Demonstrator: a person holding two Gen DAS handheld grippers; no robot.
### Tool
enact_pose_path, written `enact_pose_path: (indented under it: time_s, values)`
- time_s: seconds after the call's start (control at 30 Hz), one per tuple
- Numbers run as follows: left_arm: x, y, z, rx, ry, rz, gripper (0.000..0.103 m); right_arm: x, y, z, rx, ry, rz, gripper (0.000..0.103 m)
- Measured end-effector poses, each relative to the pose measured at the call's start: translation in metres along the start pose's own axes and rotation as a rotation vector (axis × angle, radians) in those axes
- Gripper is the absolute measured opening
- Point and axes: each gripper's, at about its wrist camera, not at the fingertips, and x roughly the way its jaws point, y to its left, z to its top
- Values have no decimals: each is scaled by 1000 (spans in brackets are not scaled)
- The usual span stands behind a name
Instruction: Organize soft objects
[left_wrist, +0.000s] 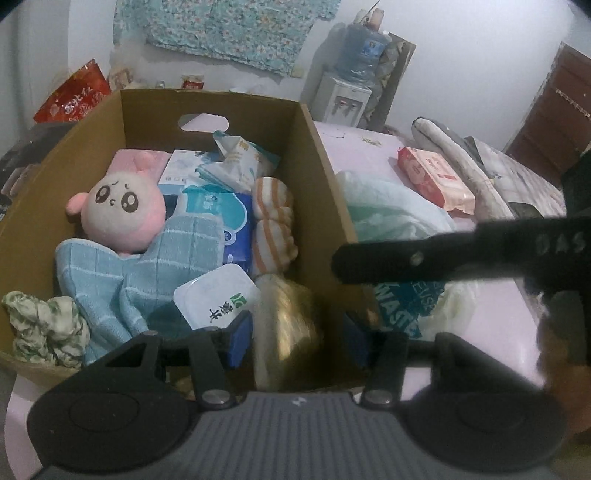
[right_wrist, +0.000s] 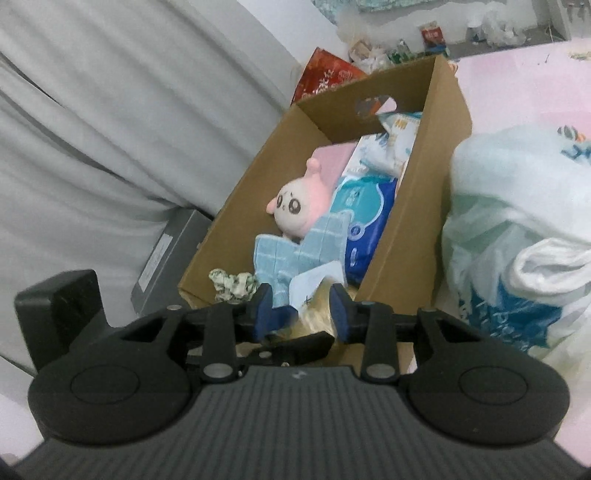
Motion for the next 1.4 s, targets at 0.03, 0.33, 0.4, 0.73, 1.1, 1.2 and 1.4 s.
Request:
enact_pose_path:
  time_s: [0.03,0.33,0.4,0.73,1.1,1.2,1.4]
  values:
    - [1,0,0,3,-3,6,54,-2,-1,0,2,-6,2,35]
    - [-7,-1,-3,-5,-62,18,58,-24,-17,-6,41,-84,42,40]
    - [-19,-3,-5,6,-109,29,64,-36,-20,-10,46,-121,47,41]
    - [-73,-23,-21,51,-311,107,89,-84,-30,-48,15,-263,-47,55]
    - [-94,-25,-54,-51,-355,121,103,-86,-17,-113,-98,-322,-361,89]
    - [-90,-29,-61,-47,-334,131,103,-78,-12,-127,-119,-305,-447,98]
    - [-83,-38,-70,-36,-308,160,103,-68,-3,-143,-185,-291,-549,102]
